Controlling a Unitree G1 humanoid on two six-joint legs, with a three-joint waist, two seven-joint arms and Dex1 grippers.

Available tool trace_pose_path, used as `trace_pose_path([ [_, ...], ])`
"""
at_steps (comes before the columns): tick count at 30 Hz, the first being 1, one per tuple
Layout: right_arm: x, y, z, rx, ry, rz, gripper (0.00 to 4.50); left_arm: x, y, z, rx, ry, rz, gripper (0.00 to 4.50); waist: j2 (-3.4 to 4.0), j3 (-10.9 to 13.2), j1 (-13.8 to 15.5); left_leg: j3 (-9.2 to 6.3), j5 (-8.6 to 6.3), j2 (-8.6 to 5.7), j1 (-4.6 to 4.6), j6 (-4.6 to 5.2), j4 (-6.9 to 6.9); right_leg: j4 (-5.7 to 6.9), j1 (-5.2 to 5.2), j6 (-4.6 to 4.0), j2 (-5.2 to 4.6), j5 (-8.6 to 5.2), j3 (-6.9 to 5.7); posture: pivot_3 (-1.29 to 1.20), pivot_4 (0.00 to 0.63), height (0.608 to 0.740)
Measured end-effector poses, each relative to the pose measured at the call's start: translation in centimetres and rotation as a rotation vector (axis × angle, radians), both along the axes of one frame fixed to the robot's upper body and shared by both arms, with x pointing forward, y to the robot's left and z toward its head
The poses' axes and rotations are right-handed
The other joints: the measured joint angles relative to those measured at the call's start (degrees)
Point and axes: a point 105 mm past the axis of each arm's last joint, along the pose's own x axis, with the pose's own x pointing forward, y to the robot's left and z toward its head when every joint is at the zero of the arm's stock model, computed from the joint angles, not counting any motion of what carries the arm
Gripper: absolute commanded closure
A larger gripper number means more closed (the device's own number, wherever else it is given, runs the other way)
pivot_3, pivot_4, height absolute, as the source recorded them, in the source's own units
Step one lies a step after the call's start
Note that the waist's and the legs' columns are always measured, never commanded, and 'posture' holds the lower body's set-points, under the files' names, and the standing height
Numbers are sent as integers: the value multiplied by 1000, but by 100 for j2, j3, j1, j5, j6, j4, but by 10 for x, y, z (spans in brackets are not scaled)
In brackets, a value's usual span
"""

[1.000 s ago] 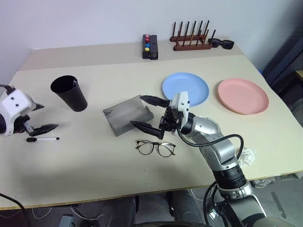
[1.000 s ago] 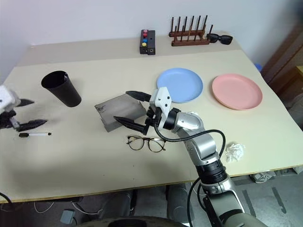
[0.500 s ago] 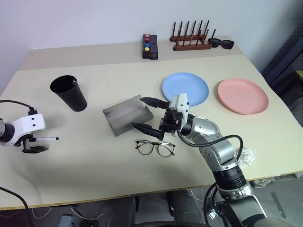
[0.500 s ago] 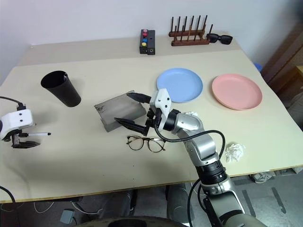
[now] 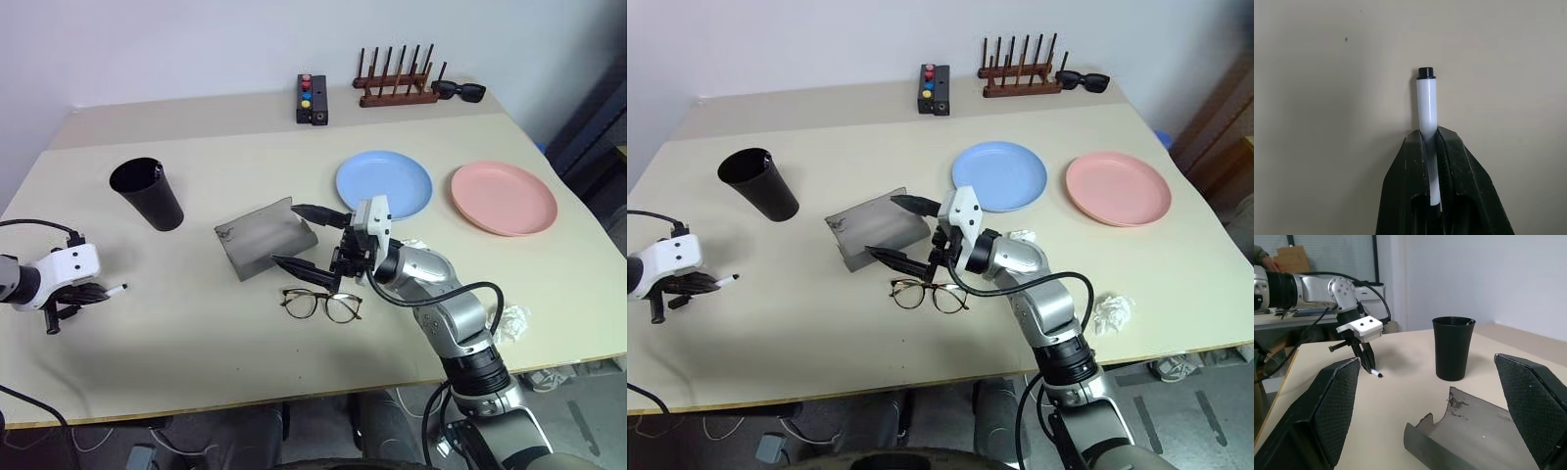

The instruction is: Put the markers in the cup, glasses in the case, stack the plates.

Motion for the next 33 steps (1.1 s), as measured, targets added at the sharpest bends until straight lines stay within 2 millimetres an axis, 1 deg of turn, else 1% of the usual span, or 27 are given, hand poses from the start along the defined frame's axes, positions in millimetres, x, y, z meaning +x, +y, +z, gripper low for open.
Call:
trace_pose_path([
  [3, -1, 0, 1, -7, -10, 10, 0, 12, -36, 9, -156, -88, -44, 4472, -11, 6, 18, -2, 0, 0, -6, 0, 4, -4, -1, -13, -1, 9, 0, 0, 150, 732],
  [4, -1, -1, 2, -20, -22, 15, 0, 17, -52, 19, -235, -139, -62, 4472, -21, 12, 19, -2, 0, 1, -5, 0, 5, -3, -1, -13, -1, 9, 0, 0, 150, 732],
  [5, -1, -2, 4, -32, -34, 20, 0, 20, -64, 28, -291, -178, -78, 4472, -30, 17, 18, -4, 0, 1, -6, 0, 6, -3, -1, -13, -1, 9, -1, 0, 150, 732],
  [7, -1, -2, 10, -45, -63, 35, 0, 26, -90, 57, -425, -294, -111, 4472, -51, 22, -26, -7, 0, 5, -4, -1, 2, -4, -2, -13, 2, 9, -2, 0, 150, 732],
  [10, -2, 0, 14, -49, -75, 53, 0, 28, -112, 99, -592, -451, -118, 4472, -50, 22, -91, -5, 0, 6, -2, -1, -6, -5, -7, -20, 4, 13, -1, 0, 150, 732],
  [11, -2, 0, 14, -51, -74, 57, 0, 28, -116, 109, -633, -487, -118, 4472, -50, 22, -107, -6, 0, 8, -2, -1, -8, -5, -9, -21, 5, 13, -1, 0, 150, 732],
  [13, -2, 1, 15, -51, -72, 61, 0, 33, -120, 129, -738, -593, -80, 4472, -49, 23, -104, -8, 0, 8, -1, -1, -7, -3, -9, -22, 7, 14, -2, 0, 150, 732],
  [15, -2, 3, 16, -44, -72, 65, 0, 45, -115, 158, -833, -757, -2, 4472, -62, 27, -63, -11, 0, 12, -3, -2, 2, -4, -9, -24, 16, 16, -2, 0, 150, 732],
  [16, -2, 4, 17, -40, -73, 68, 0, 50, -108, 175, -861, -851, 51, 4472, -66, 27, -57, -12, 1, 12, -3, -3, 3, -4, -9, -26, 17, 18, -2, 0, 150, 732],
  [18, -3, 7, 19, -29, -76, 74, 0, 58, -85, 204, -876, -1033, 180, 4472, -67, 26, -59, -10, 2, 12, -2, -5, 2, -5, -8, -27, 17, 19, 0, 0, 150, 732],
  [19, -3, 7, 20, -25, -75, 73, 0, 59, -74, 214, -870, -1102, 245, 4472, -67, 26, -65, -8, 2, 12, -1, -5, 0, -7, -8, -27, 17, 20, 0, 0, 150, 732],
  [20, -3, 8, 20, -19, -73, 72, 0, 62, -62, 219, -835, -1173, 314, 4472, -66, 25, -64, -6, 1, 11, 0, -5, -2, -7, -8, -27, 16, 20, 1, 0, 150, 732],
  [22, -1, 10, 21, -5, -66, 67, 0, 67, -45, 216, -769, -1248, 427, 4472, -65, 25, -61, -7, 2, 11, 0, -6, -6, -8, -8, -28, 17, 20, 1, 0, 150, 732],
  [25, 2, 17, 27, 30, -65, 60, 0, 79, -29, 195, -724, -1281, 580, 4472, -68, 25, -48, -8, 3, 11, -4, -9, -2, -8, -8, -29, 17, 21, 1, 0, 150, 732],
  [27, 6, 21, 35, 69, -82, 35, 0, 83, -25, 185, -724, -1285, 632, 4472, -74, 24, -49, -8, 4, 11, -4, -11, -2, -9, -8, -29, 17, 21, 1, 0, 150, 732],
  [29, 11, 26, 41, 92, -93, 4, 0, 85, -27, 180, -734, -1290, 643, 4472, -74, 24, -50, -8, 5, 11, -4, -13, -3, -9, -8, -29, 16, 21, 1, 0, 150, 732],
  [33, 21, 28, 40, 101, -85, -60, 0, 90, -29, 168, -783, -1276, 670, 4472, -74, 24, -44, -9, 5, 10, -4, -14, -3, -9, -8, -29, 16, 21, 1, 0, 150, 732],
])
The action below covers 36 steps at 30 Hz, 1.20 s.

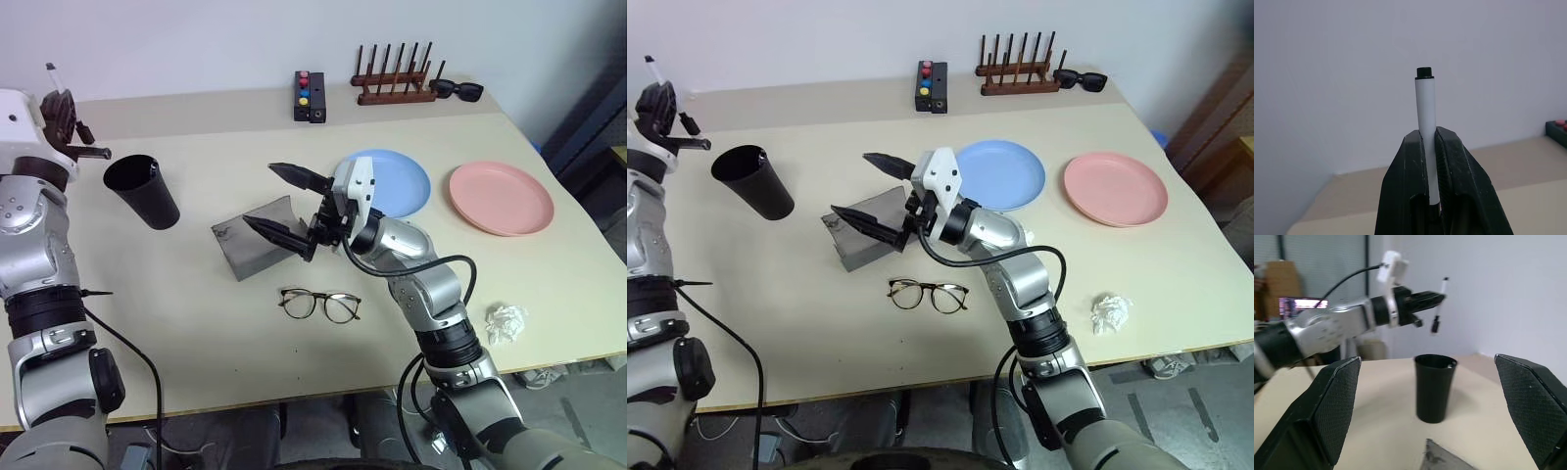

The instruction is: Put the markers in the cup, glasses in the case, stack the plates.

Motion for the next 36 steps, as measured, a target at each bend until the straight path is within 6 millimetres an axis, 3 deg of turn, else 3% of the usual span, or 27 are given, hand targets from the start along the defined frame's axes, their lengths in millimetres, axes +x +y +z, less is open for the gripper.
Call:
trace_pose_path([
  [12, 1, 3, -1, 8, 9, -14, 0, 3, -24, -34, -111, 52, -76, 4472, 0, 0, -20, 0, 0, 0, 1, 0, -2, 0, -1, 0, 0, 0, 1, 0, 150, 732],
  [20, 1, 4, -1, 7, 11, -13, 0, -2, -26, -58, -109, 116, -62, 4472, 0, 0, -11, -1, 0, 0, 0, 0, -1, 0, -1, -1, 1, 1, 0, 0, 150, 732],
  [25, 1, 4, -1, 6, 11, -11, 0, -2, -26, -61, -118, 120, -57, 4472, 0, 0, -10, -1, 0, 0, 0, 0, -1, 0, -1, -2, 1, 1, 0, 0, 150, 732],
  [28, 0, 4, -1, 5, 10, -9, 0, -2, -27, -62, -122, 120, -58, 3382, 0, 0, -10, -1, 0, 0, 0, 0, -1, 0, -1, -2, 1, 1, 0, 0, 150, 732],
  [32, 0, 4, -1, 5, 10, -7, 0, -2, -27, -63, -127, 123, -54, 1431, 0, 0, -15, -1, 0, 0, 1, 0, -3, -1, -1, -2, 1, 1, 0, 0, 150, 732],
  [36, 0, 4, -1, 5, 10, -6, 0, -2, -30, -67, -132, 129, -59, 1431, 0, 0, -10, -1, 0, 0, 0, 0, -3, -1, -1, -2, 1, 1, 0, 0, 150, 732],
])
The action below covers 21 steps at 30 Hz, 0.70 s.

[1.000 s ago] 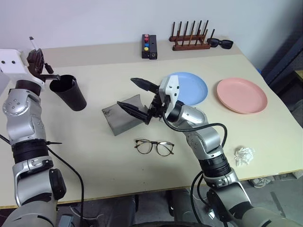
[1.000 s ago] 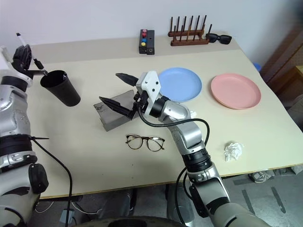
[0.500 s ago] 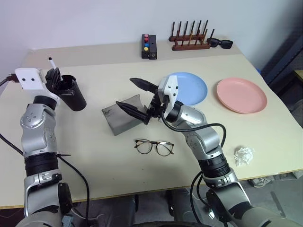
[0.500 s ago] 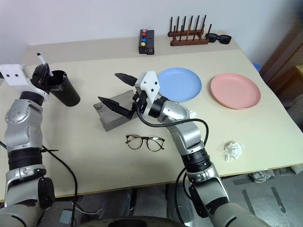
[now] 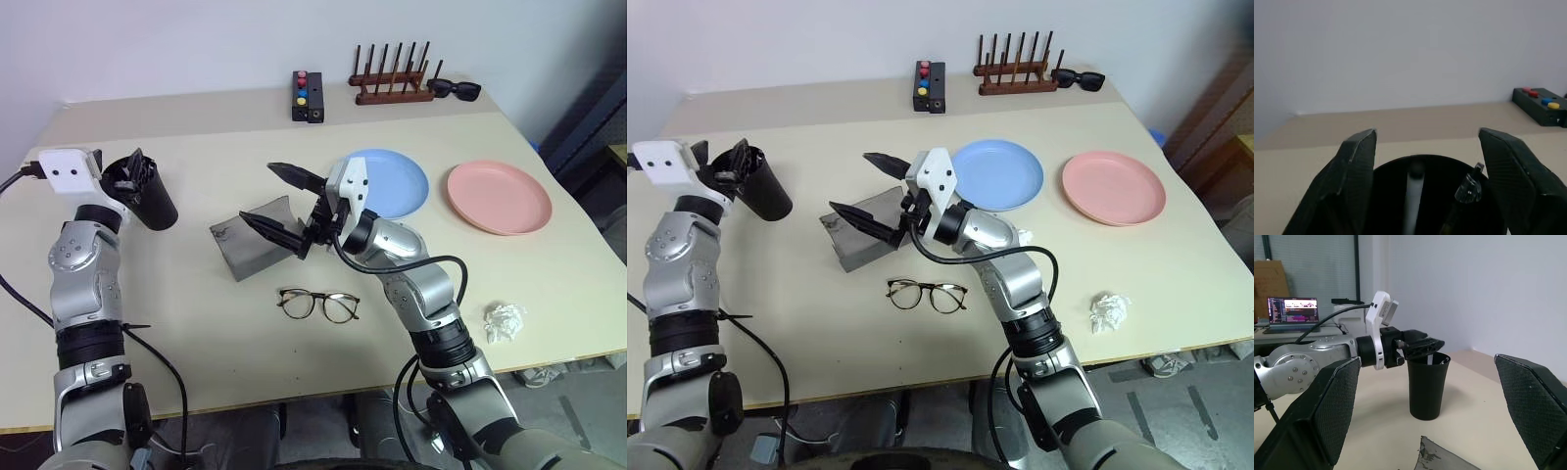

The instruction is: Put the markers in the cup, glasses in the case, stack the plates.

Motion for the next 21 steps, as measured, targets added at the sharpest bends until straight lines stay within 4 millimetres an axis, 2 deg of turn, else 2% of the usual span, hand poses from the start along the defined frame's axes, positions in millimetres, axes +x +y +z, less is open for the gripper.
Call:
trace_pose_path([
  [8, 0, -1, -1, -1, 1, 0, 0, -3, -7, 9, -5, -39, -31, 1431, 0, 0, -3, 0, 0, 0, 0, 0, -1, -1, 0, 0, 0, 0, 0, 0, 150, 732],
  [12, 4, -9, -2, -20, -4, -25, 0, -11, -19, 32, 6, -105, -132, 1431, 0, 0, -1, 1, 0, 0, -3, 0, 0, -4, 0, 0, 0, 0, 0, 0, 150, 732],
  [15, 12, -26, -4, -57, -18, -73, 0, -25, -31, 48, 115, -90, -270, 1431, 1, 1, -9, 3, 0, 0, -4, 0, -2, -8, 0, -1, -1, -1, 1, 0, 150, 732],
  [17, 18, -46, -7, -109, -30, -117, 0, -37, -48, 40, 220, 1, -412, 1431, 4, 2, -11, 7, -1, 0, -3, 0, -9, -15, 1, -2, -2, -2, 3, 0, 150, 732],
  [20, 21, -68, -16, -168, -23, -160, 0, -52, -75, 2, 274, 201, -629, 553, 7, 5, -8, 6, -1, 3, -2, 1, -14, -17, 1, -5, 0, -4, 2, 0, 150, 732],
  [21, 19, -74, -21, -197, -18, -159, 0, -57, -85, -10, 273, 262, -698, 93, 6, 6, -5, 6, -1, 3, -3, 1, -14, -18, 1, -8, 1, -6, 2, 0, 150, 732],
])
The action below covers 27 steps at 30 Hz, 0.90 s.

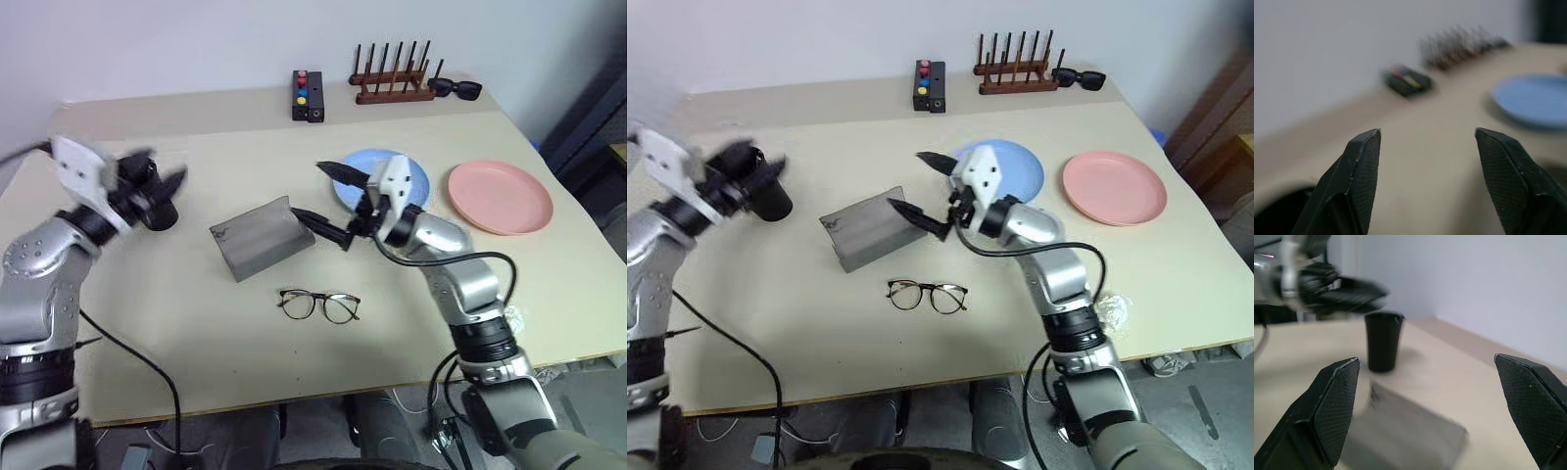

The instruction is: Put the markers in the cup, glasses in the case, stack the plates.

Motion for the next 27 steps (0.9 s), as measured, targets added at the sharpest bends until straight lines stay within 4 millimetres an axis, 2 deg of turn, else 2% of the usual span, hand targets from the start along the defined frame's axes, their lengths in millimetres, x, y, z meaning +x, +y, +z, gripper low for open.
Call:
trace_pose_path([
  [3, -7, -15, -16, -84, 24, -5, 0, -13, -25, -20, 65, 111, -145, 13, -2, 4, 15, 1, 0, 0, -6, 0, 7, -7, 1, -10, -1, -9, 0, 0, 150, 732],
  [8, -18, -31, -28, -161, 46, -26, 0, -10, -51, -51, 239, 193, -222, 13, 0, 5, 22, 2, 0, -1, -5, 0, 8, -14, 5, -4, -1, -15, 0, 0, 150, 732],
  [11, -21, -34, -34, -164, 65, -49, 0, -5, -55, -68, 317, 237, -224, 13, -1, 7, -2, 2, 0, 0, -5, 0, 3, -18, 5, -4, 0, -12, 0, 0, 150, 732],
  [15, -26, -33, -32, -151, 58, -69, 0, 11, -60, -78, 369, 244, -185, 13, -1, 8, 34, 1, 0, 0, -10, 0, 8, -21, 5, 14, 0, -3, -1, 0, 150, 732],
  [20, -28, -31, -35, -135, 71, -90, 0, 9, -79, -95, 362, 287, -247, 13, -2, 8, 27, 2, 0, -1, -21, 0, 10, -45, 8, 1, -2, 7, 0, 0, 150, 732],
  [25, -26, -29, -33, -113, 65, -107, 0, 7, -79, -98, 392, 269, -294, 2329, -2, 8, 21, 0, 0, -1, -17, 0, 7, -42, 8, 1, -1, 7, -2, 0, 150, 732],
  [27, -25, -29, -33, -111, 64, -112, 0, 9, -79, -97, 415, 257, -313, 3387, -2, 8, 35, 0, 0, -1, -18, 0, 11, -43, 9, 1, -1, 6, -1, 0, 150, 732],
])
